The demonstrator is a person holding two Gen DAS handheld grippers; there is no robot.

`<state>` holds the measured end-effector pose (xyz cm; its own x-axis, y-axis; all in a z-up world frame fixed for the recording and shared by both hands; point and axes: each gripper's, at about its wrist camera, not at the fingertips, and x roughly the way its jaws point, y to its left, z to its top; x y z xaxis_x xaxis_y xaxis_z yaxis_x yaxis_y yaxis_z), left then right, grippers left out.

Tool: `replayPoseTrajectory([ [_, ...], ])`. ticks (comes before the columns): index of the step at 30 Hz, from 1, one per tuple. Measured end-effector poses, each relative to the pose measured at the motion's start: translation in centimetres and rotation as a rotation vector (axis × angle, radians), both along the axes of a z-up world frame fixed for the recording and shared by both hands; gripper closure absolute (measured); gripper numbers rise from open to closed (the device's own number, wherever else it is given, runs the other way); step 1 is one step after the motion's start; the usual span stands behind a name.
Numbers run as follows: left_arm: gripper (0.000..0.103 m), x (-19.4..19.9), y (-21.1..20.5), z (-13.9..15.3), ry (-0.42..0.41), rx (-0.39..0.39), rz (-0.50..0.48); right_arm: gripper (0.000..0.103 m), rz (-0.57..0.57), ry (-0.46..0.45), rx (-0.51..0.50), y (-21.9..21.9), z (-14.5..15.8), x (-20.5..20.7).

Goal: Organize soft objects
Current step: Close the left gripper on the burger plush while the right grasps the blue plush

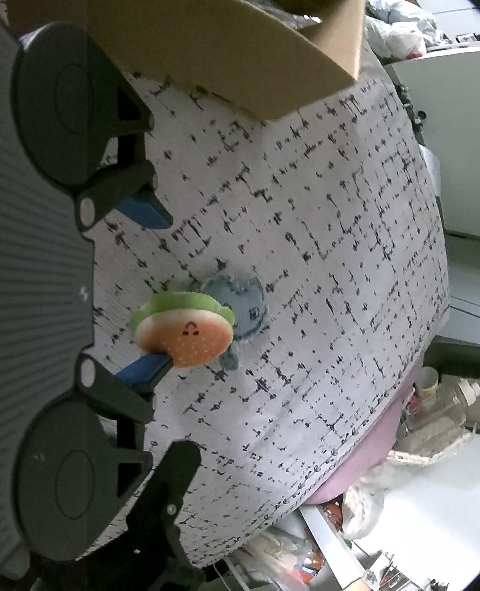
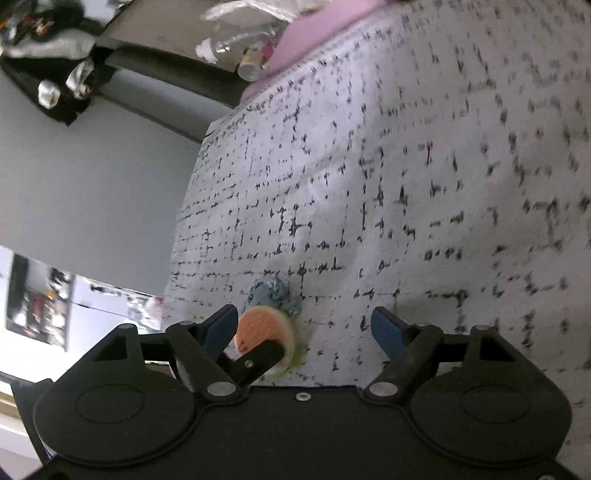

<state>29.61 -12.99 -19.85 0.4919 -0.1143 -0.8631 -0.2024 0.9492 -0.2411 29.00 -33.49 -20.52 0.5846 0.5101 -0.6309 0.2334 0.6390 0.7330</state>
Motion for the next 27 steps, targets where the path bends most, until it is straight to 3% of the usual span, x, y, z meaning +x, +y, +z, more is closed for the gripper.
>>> replayPoseTrajectory([
  [9,0.030,0.8,-0.6,0.4,-0.021,-0.044,-0.002,0.024,-0.039,-0.009,0.057,-0.3,-0.8,1.7],
  [16,0.030,1.6,-0.9,-0.2,-0.035,-0.045,0.010,0.025,-0.018,-0.010,0.030,0.5,-1.1,2.8],
  [18,0.038,1.6,-0.5,-0.4,-0.041,-0.062,0.022,0.030,-0.007,-0.013,0.021,0.9,-1.2,3.2],
  [20,0.063,1.6,-0.1,-0.6,-0.040,-0.087,0.037,0.035,0.006,-0.011,0.018,1.3,-1.4,3.5],
  [22,0.067,1.6,0.3,-0.6,-0.038,-0.107,0.054,0.042,0.025,-0.016,0.009,1.7,-1.5,3.7],
  [27,0.070,1.5,1.4,0.1,-0.058,-0.113,0.079,0.043,0.060,-0.033,-0.021,2.9,-1.4,4.5],
])
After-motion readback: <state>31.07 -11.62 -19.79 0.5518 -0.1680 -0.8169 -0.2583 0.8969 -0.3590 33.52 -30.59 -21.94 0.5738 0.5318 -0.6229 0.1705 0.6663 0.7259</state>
